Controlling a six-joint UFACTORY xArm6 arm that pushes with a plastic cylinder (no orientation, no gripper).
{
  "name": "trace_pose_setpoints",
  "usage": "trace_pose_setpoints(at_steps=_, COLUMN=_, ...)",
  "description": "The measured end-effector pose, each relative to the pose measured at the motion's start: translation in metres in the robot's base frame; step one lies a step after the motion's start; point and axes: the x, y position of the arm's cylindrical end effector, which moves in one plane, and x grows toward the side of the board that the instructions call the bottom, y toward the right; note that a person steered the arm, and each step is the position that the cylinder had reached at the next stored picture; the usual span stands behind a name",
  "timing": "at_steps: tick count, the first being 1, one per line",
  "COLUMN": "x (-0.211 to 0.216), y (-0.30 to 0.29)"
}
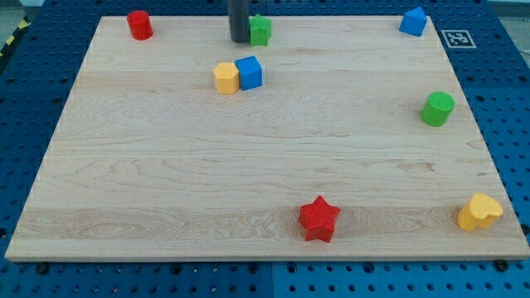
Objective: Slide the green star to the top center
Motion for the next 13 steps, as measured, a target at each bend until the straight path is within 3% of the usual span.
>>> trace_pose_setpoints(at_steps=3, x=0.012, y=0.038)
trace_pose_setpoints(at_steps=5, x=0.022, y=0.162)
trace_pose_setpoints(at_steps=6, x=0.022, y=0.184)
trace_pose_setpoints(at_steps=13, x=-0.029, y=0.094)
